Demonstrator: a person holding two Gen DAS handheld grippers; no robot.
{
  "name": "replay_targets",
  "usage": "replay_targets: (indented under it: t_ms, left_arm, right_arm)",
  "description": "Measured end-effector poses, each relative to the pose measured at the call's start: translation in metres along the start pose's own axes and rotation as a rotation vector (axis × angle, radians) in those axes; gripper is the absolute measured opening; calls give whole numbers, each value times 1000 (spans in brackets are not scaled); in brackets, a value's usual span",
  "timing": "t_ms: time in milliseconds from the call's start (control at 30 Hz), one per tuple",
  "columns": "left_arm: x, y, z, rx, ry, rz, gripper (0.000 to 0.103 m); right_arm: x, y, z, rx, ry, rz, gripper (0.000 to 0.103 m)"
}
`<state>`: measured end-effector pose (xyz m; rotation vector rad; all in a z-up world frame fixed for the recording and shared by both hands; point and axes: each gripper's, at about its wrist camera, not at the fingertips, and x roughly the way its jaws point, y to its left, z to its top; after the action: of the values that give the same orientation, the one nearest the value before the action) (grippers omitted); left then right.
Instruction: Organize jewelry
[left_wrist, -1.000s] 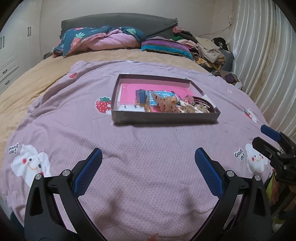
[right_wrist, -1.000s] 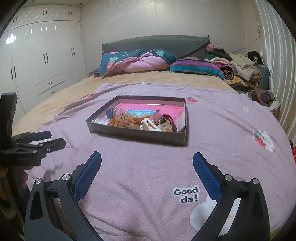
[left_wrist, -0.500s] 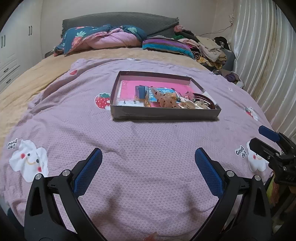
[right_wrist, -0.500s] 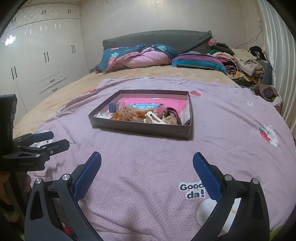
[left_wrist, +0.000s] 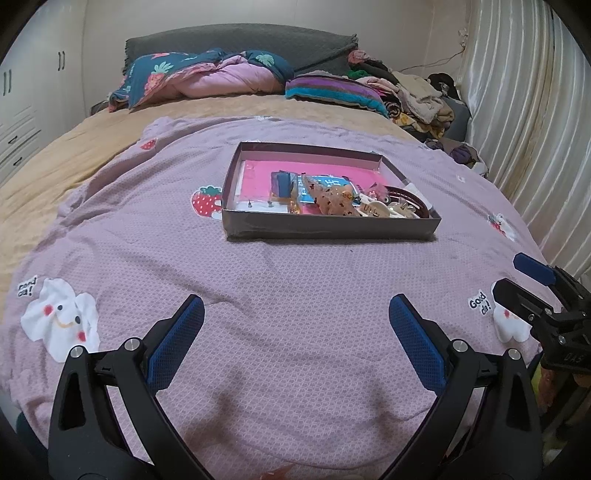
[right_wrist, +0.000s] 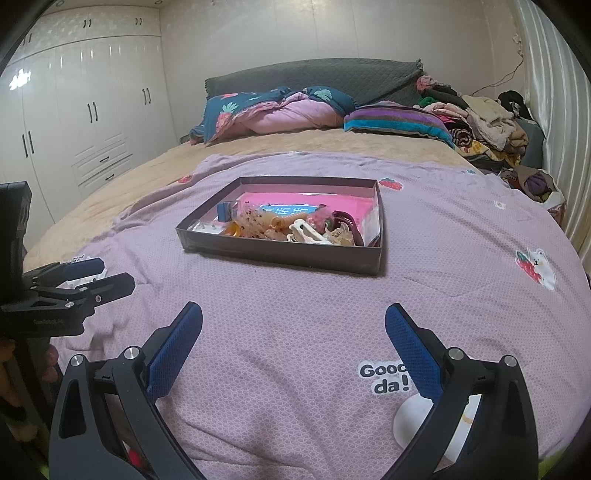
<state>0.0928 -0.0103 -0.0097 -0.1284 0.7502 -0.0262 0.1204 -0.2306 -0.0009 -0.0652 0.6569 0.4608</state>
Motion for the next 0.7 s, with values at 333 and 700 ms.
replay_targets:
  t_ms: [333, 700]
  left_arm:
    - [-1, 1, 0, 1, 2, 11, 94]
    - [-2, 2, -1, 1, 3, 18, 94]
  right_arm:
    - [0, 0, 0, 1, 0, 0, 99]
    - [0, 0, 0, 1, -1, 0, 99]
